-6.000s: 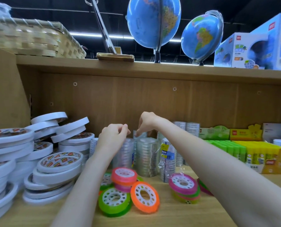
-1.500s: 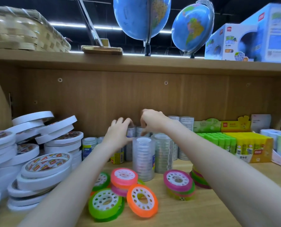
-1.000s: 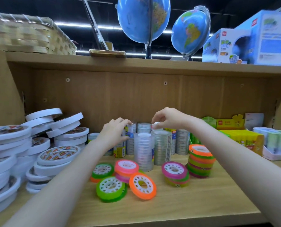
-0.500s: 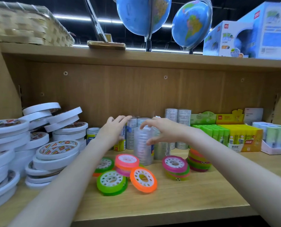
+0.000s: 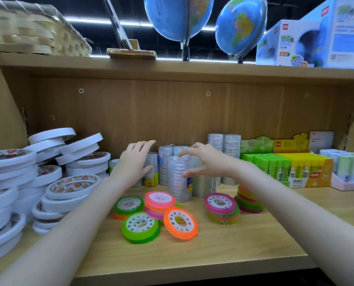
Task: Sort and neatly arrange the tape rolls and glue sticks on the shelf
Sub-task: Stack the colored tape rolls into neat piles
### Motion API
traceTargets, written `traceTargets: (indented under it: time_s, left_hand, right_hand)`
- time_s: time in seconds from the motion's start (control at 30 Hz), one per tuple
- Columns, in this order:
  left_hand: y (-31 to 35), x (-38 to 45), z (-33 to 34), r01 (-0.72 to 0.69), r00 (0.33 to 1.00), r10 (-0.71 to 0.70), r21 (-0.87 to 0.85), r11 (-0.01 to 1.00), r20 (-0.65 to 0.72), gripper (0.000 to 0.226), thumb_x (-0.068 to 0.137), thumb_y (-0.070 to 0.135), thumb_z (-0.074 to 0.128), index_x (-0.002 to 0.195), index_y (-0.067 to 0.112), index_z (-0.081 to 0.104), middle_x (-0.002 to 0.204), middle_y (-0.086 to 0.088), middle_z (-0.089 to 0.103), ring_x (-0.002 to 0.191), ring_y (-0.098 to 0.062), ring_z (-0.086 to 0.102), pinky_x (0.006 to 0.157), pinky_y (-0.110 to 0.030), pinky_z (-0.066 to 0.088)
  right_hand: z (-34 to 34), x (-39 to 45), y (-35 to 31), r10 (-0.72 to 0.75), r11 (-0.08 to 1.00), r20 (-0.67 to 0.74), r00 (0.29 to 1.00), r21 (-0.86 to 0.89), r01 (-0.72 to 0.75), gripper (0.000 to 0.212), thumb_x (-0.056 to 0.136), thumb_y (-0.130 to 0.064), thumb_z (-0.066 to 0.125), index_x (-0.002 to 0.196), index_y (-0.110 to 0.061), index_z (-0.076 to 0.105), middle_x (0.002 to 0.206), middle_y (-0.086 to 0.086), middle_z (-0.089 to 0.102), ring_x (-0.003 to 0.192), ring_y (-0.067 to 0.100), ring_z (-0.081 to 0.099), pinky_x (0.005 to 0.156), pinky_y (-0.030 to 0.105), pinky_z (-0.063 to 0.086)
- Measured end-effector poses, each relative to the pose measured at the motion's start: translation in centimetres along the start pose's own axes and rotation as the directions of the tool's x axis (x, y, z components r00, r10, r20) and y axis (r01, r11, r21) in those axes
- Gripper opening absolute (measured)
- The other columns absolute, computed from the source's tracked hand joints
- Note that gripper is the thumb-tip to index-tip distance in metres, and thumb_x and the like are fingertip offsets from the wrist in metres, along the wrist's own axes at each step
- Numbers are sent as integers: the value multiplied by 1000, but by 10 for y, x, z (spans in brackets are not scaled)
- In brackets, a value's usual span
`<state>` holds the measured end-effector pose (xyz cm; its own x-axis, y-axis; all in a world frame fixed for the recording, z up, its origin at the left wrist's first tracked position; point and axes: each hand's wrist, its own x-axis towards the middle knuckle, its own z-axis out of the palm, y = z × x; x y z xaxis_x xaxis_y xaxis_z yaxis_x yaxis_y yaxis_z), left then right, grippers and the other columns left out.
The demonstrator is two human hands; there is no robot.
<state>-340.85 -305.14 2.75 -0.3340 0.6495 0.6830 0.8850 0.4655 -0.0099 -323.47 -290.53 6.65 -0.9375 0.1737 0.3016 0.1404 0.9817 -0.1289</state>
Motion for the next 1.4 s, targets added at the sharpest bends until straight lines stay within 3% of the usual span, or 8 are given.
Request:
traceTargets:
  time_s: [0.13, 0.27, 0.37, 0.57, 0.83, 1.1, 1.27, 1.4]
  left_hand:
    - [6, -8, -24, -82, 991, 55, -230, 970, -120, 46, 88, 18, 59, 132, 15, 45, 133, -4, 47, 122, -22, 40, 101, -32, 32]
    - [37, -8, -35, -111, 990, 140, -451, 886, 31, 49, 84, 29, 67, 128, 20, 49, 126, 5, 47, 114, -8, 44, 97, -23, 34]
    - [54, -8, -24, -98, 967, 185, -417, 903, 173, 57, 77, 33, 73, 127, 19, 50, 129, 2, 42, 116, -10, 43, 94, -18, 31]
    - [48, -5, -12, -21, 985, 83, -372, 928, 149, 53, 75, 29, 75, 118, 11, 51, 126, 2, 43, 109, -12, 46, 81, -17, 30]
    - [44, -4, -4, 41, 991, 3, -317, 947, 136, 49, 77, 31, 74, 117, 15, 50, 127, 0, 41, 114, -21, 41, 95, -28, 32]
    - [47, -12, -11, 62, 989, -13, -337, 939, 146, 56, 81, 30, 69, 128, 15, 44, 134, -3, 40, 120, -21, 43, 99, -30, 34]
    - [44, -28, -38, -9, 999, 27, -383, 924, 43, 25, 89, 24, 59, 113, 19, 56, 121, 0, 51, 116, -16, 47, 100, -34, 38]
    - [48, -55, -61, 30, 926, 156, -479, 877, 343, 8, 90, 27, 57, 98, 30, 59, 101, 15, 60, 104, -7, 55, 89, -20, 44]
  right_hand:
    - [-24, -12, 19, 35, 995, -47, 998, 92, -31, 52, 81, -32, 70, 128, -31, 47, 128, -1, 49, 114, 14, 47, 94, 25, 37]
    - [-27, -22, 29, 129, 990, 56, 990, -71, -125, 53, 78, -27, 74, 126, -25, 51, 124, -4, 48, 98, 10, 45, 86, 26, 38]
    - [-14, -24, 30, 113, 990, -43, 993, -74, -116, 49, 75, -25, 76, 118, -20, 54, 109, -4, 42, 92, 14, 47, 79, 25, 36]
    - [-2, -14, 25, 79, 996, -135, 988, -34, -84, 49, 73, -29, 78, 114, -16, 56, 109, -1, 42, 88, 14, 46, 76, 26, 37]
    - [0, -2, 13, 109, 992, -125, 986, -51, -116, 56, 72, -35, 78, 119, -14, 55, 108, 0, 39, 101, 17, 43, 78, 26, 36]
    - [6, -14, 12, 119, 992, -127, 985, 53, -113, 56, 78, -32, 73, 126, -14, 49, 130, 5, 40, 116, 20, 46, 92, 27, 38]
    - [-23, -36, 1, 63, 998, -145, 987, 29, -59, 43, 85, -30, 66, 123, -18, 52, 124, 3, 55, 110, 17, 53, 93, 29, 42]
    - [-27, -69, -14, 39, 999, 89, 995, -6, -39, 34, 84, -39, 65, 114, -25, 58, 113, -7, 59, 104, 13, 56, 90, 29, 46]
